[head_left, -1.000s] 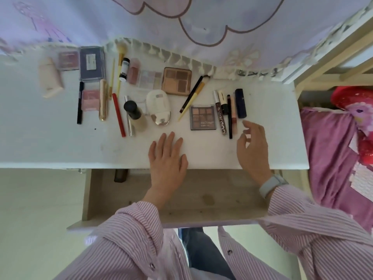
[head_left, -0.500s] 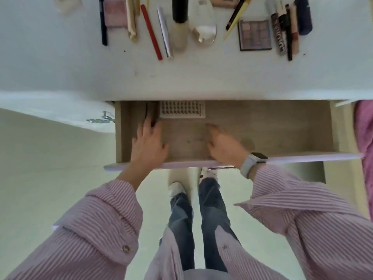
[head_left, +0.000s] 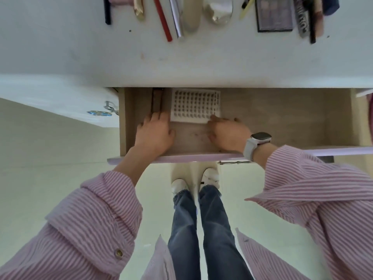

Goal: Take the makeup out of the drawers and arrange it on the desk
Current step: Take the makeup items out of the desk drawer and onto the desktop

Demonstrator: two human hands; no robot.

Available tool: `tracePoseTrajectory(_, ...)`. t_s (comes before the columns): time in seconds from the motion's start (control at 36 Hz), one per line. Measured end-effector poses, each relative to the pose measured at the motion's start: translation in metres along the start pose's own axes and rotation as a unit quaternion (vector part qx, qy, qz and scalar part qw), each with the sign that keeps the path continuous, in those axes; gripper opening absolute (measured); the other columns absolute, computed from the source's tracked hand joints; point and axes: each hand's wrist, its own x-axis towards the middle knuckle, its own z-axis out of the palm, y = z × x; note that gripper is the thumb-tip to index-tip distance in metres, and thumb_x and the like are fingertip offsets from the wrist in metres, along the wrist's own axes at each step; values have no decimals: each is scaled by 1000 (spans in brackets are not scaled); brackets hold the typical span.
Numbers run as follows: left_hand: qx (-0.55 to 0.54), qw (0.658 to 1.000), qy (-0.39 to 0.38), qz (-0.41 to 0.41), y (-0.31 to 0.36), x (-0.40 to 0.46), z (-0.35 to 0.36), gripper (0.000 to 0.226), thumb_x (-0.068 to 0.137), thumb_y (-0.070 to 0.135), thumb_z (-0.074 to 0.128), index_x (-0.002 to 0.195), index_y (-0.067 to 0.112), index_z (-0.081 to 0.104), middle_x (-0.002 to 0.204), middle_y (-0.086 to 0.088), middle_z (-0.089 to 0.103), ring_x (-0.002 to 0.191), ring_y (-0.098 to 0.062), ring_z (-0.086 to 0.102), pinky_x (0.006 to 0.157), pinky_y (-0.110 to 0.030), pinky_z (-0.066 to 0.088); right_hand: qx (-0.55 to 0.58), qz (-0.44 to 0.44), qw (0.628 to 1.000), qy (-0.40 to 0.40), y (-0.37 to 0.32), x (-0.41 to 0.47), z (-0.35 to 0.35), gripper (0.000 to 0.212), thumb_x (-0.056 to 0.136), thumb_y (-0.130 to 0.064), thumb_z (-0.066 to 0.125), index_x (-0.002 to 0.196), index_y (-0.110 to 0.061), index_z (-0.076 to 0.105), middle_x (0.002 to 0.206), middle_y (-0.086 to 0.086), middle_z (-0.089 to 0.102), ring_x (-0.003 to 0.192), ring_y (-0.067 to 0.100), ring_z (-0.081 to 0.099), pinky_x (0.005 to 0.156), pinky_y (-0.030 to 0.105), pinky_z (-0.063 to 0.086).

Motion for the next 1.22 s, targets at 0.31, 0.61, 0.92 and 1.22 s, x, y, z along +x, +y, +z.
tracePoseTrajectory(0.31, -91, 981, 41, -168, 6, 51, -1, 45, 91, 6, 48, 131, -6, 30, 134, -25, 36, 123, -39, 39, 97, -43, 37, 85, 81, 991, 58, 15, 26, 5, 93, 80, -35, 67, 147, -14, 6, 156, 8, 1, 140, 31, 10, 104, 52, 30)
tracePoseTrajectory(0.61, -61, 989, -26, -134, -7, 25, 0, 41, 92, 19, 52, 126, -1, 43, 124, -21, 45, 107, -39, 53, 83, -42, 44, 30, 51, 998, 23, 25, 24, 7, 121, 63, -49, 77, 147, -19, -4, 152, 11, -1, 139, 34, 5, 109, 50, 22)
tracePoseTrajectory(0.92, -93, 988, -54, -113, -9, 2, -6, 43, 92, 24, 50, 127, 3, 40, 124, -19, 43, 103, -36, 54, 80, -38, 43, 84, 99, 991, -13, 15, 20, -3, 98, 60, -39, 83, 135, -7, 28, 133, 14, 28, 121, 33, 31, 93, 44, 43)
tracePoseTrajectory(1.22, -122, 986, 59, -93, -10, -22, -25, 30, 93, 25, 43, 115, 5, 47, 110, -13, 53, 98, -27, 51, 78, -38, 42, 250, 35, 965, 66, 11, -17, -23, 21, 90, -13, 54, 109, -13, 43, 109, 11, 64, 90, 27, 62, 73, 35, 52)
